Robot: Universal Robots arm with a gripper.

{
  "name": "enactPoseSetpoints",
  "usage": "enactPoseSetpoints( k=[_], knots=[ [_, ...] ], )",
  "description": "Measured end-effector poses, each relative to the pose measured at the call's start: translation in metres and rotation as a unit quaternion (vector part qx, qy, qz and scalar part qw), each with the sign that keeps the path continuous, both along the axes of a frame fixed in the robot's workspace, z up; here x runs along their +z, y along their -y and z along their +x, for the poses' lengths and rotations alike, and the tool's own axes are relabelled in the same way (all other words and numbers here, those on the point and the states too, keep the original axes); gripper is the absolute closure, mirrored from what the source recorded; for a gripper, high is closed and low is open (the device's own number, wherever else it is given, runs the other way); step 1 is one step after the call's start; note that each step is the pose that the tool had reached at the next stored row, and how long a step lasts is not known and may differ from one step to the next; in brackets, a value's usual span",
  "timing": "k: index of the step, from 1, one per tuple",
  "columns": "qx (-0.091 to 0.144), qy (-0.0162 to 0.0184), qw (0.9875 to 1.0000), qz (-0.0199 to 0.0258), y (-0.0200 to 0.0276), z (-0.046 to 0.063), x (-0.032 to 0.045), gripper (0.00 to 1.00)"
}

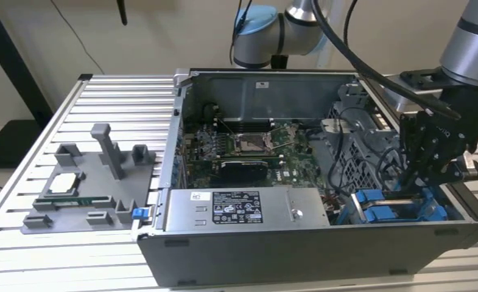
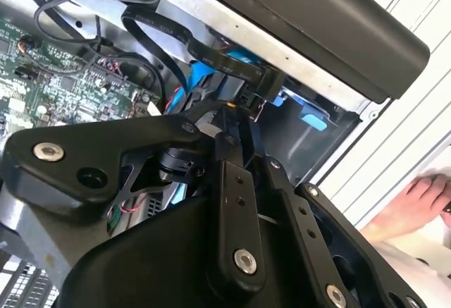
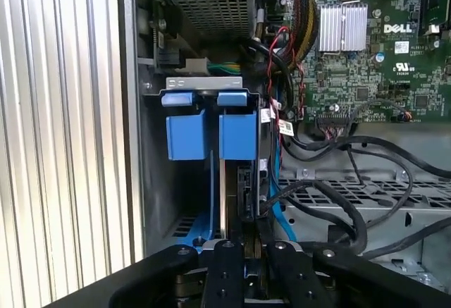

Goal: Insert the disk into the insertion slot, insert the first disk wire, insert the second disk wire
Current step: 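Insert the first disk wire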

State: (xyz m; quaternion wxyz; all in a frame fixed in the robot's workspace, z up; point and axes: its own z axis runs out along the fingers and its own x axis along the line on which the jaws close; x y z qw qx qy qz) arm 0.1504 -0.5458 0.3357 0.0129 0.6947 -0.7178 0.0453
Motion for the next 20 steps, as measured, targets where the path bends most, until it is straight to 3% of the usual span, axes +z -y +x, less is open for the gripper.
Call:
enactPoseSetpoints(
  k=[2, 3, 11, 20],
  knots=[
    [0.0, 0.0005, 1.0, 0.0001, -0.0001, 0.0, -0.0004, 1.0],
    [0.0, 0.0006, 1.0, 0.0011, -0.0002, 0.0, -0.0007, 0.0],
    [0.0, 0.0005, 1.0, 0.0018, -0.0001, -0.001, 0.0152, 0.0],
    [0.0, 0.0003, 1.0, 0.0019, -0.0001, -0.001, 0.0203, 0.0]
  ],
)
